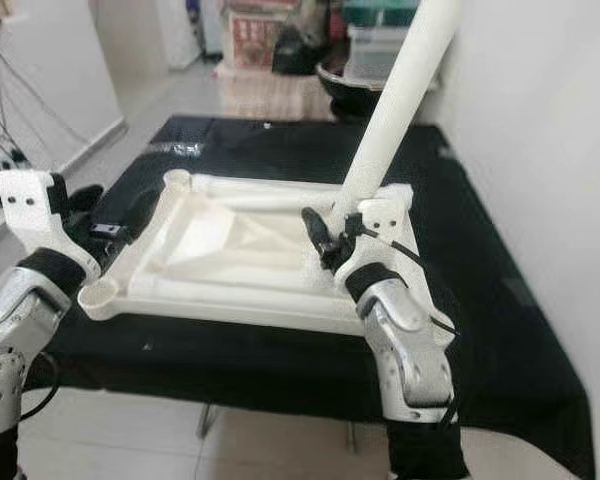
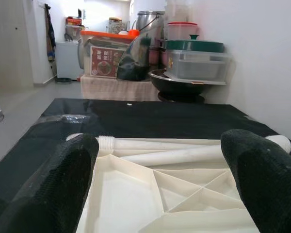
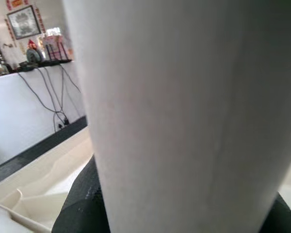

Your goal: Building children table

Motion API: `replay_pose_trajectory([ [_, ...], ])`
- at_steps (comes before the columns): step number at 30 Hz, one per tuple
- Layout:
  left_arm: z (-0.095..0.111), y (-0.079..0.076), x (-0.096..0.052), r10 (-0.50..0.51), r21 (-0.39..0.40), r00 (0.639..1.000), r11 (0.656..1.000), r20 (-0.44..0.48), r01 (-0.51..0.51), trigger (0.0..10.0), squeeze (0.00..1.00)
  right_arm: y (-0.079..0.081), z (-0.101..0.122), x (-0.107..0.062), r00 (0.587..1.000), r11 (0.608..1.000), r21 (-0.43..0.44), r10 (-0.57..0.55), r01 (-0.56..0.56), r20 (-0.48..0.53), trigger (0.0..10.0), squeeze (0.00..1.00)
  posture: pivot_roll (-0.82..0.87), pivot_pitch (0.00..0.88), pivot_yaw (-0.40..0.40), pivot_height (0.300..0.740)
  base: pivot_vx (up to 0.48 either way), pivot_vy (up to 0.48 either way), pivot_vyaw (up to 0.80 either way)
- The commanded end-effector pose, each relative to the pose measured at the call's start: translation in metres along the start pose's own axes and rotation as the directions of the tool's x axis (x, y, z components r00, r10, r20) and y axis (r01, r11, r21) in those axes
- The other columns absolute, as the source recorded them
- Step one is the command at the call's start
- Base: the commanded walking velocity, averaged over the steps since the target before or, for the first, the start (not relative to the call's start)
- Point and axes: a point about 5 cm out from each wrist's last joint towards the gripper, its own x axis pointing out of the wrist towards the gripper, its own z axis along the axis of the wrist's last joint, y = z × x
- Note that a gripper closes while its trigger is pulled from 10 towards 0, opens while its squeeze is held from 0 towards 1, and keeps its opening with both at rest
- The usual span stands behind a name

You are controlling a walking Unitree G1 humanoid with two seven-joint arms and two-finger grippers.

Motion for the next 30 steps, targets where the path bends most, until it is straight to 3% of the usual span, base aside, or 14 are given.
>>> replay_pose_trajectory([
  [1,-0.008,-0.004,-0.006,0.01,0.009,1.0,1.0,-0.008,-0.01,10.0,0.0,0.003,0.003,-0.004,1.0,1.0,-0.011,0.011,-0.011,0.007,10.0,0.0,-0.09,0.03,0.004,0.74,0.0,0.0,0.0],
  [10,-0.03,-0.003,-0.024,0.095,0.025,0.992,0.995,-0.088,-0.093,10.0,0.0,0.003,-0.001,-0.018,1.0,1.0,-0.013,0.012,-0.012,-0.011,10.0,0.0,-0.1,0.027,0.008,0.74,0.0,0.0,0.0],
  [14,-0.034,-0.002,-0.021,0.153,0.1,0.979,0.985,-0.138,-0.14,10.0,0.0,0.003,0.005,-0.018,1.0,1.0,-0.005,0.028,-0.028,0.007,10.0,0.0,-0.1,0.028,0.011,0.74,0.0,0.0,0.0],
  [30,-0.031,-0.008,-0.015,0.146,0.109,0.981,0.985,-0.125,-0.133,10.0,0.0,0.008,0.007,-0.016,0.999,0.999,-0.004,0.05,-0.05,0.002,10.0,0.0,-0.1,0.031,0.014,0.74,-0.255,0.0,0.0],
])
